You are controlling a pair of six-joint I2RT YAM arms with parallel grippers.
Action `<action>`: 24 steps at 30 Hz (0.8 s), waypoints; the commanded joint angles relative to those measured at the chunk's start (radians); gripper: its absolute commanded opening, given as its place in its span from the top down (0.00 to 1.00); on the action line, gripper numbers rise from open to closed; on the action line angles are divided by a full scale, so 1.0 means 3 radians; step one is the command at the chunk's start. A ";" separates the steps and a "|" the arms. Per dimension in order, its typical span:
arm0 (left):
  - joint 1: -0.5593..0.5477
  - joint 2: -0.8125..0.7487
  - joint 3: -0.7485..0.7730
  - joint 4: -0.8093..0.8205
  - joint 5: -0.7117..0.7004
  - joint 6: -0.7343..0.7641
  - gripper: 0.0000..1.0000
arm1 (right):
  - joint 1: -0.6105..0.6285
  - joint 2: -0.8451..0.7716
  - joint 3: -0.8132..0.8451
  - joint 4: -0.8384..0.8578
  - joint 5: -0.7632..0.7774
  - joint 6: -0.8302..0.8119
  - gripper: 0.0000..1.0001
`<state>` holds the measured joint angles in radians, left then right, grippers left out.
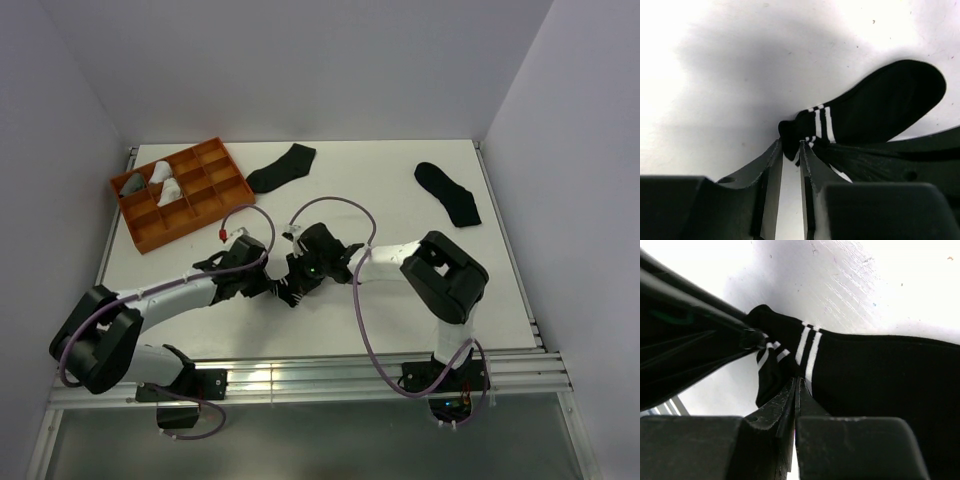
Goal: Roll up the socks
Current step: Roll the sock at the center of the board.
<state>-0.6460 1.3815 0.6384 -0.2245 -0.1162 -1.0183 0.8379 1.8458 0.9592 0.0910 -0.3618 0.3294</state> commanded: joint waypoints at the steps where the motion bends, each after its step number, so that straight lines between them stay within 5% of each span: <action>1: -0.0009 -0.0319 -0.0194 0.0150 -0.0185 -0.0251 0.69 | -0.0001 0.0131 0.0050 -0.0007 -0.0056 0.0261 0.97; 12: -0.0009 -0.0463 -0.0400 0.0303 -0.0144 -0.0379 0.62 | -0.0022 0.0188 0.0085 0.0121 -0.0266 0.0492 0.98; 24: -0.0009 -0.0203 -0.0415 0.0370 -0.0119 -0.0425 0.74 | -0.0017 -0.0016 0.0085 0.0188 -0.0379 0.0436 0.83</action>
<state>-0.6460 1.2942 0.5087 -0.1413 -0.1436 -1.1297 0.8326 1.8820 0.9630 0.1349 -0.4622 0.4679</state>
